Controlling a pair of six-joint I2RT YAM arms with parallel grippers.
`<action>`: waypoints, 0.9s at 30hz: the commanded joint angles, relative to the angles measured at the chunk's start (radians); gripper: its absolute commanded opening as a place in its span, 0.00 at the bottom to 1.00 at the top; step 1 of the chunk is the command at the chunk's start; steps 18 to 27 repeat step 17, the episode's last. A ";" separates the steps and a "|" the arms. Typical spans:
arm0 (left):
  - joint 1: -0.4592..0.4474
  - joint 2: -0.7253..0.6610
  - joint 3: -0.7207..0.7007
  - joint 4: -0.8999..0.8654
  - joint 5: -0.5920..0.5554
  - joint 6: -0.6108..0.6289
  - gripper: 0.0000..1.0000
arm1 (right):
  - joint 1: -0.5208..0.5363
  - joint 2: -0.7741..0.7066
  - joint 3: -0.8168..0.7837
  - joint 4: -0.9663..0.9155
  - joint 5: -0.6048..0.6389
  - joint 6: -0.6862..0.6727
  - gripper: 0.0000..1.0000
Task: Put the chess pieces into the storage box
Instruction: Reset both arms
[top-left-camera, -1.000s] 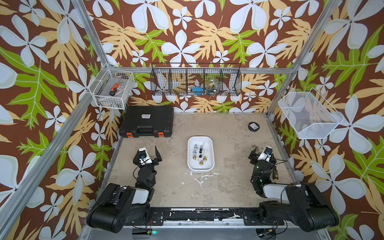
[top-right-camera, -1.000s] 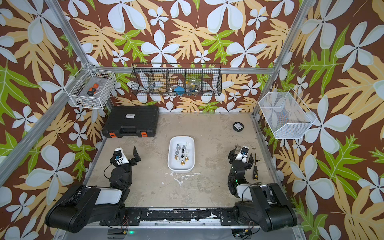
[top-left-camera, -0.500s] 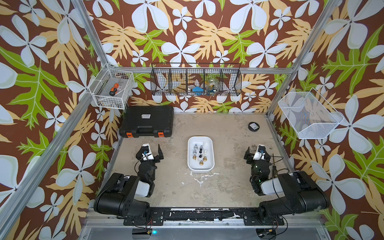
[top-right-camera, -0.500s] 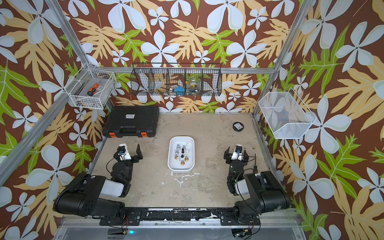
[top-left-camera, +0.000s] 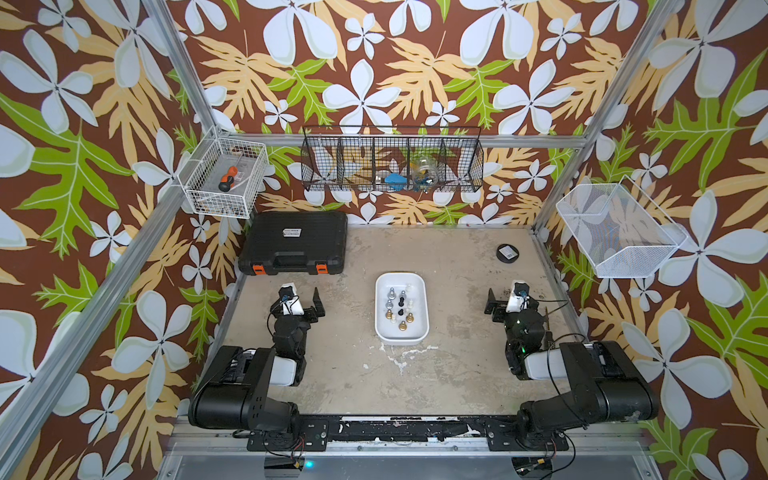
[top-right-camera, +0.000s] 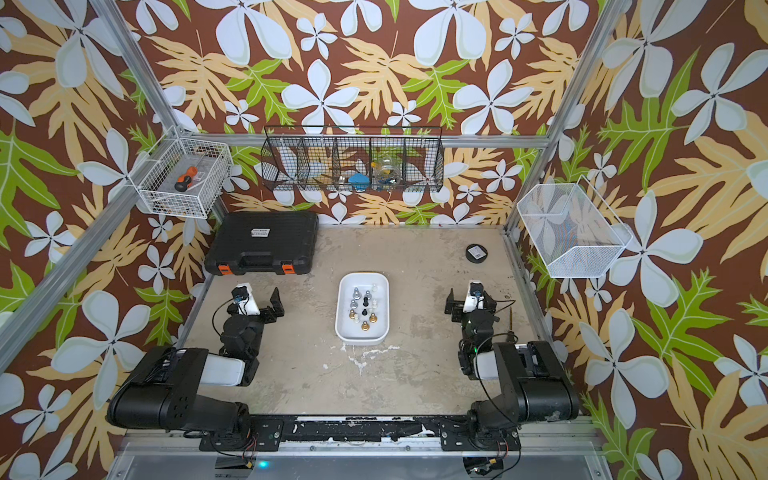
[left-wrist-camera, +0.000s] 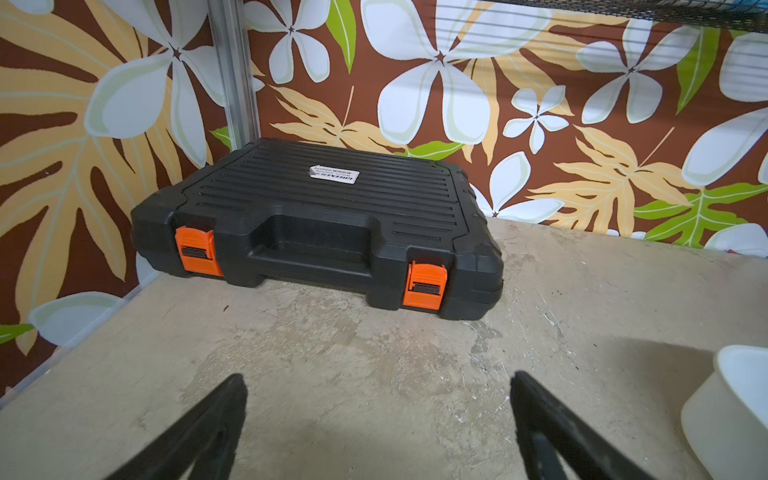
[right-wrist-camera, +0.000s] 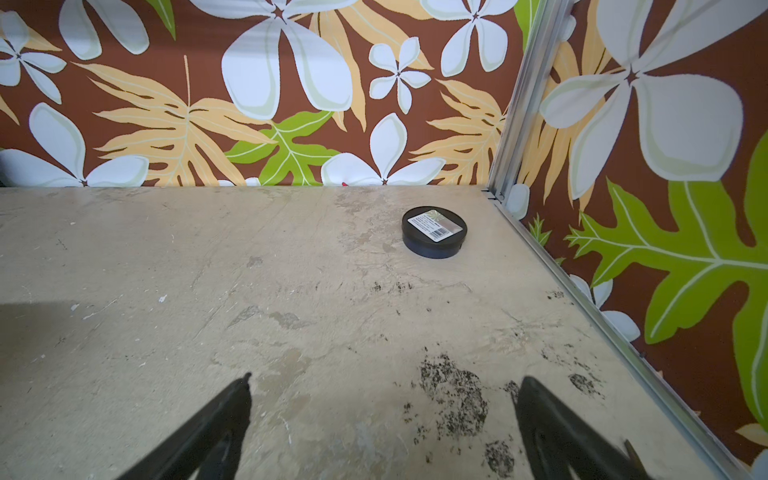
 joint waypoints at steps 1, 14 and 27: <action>0.003 -0.001 0.004 -0.002 0.009 -0.004 1.00 | 0.002 -0.003 0.001 0.010 -0.016 0.002 1.00; 0.003 0.001 0.005 -0.002 0.009 -0.004 1.00 | 0.014 0.008 0.017 -0.009 -0.002 -0.009 1.00; 0.003 0.001 0.005 -0.002 0.009 -0.004 1.00 | 0.013 0.005 0.013 -0.003 -0.001 -0.008 1.00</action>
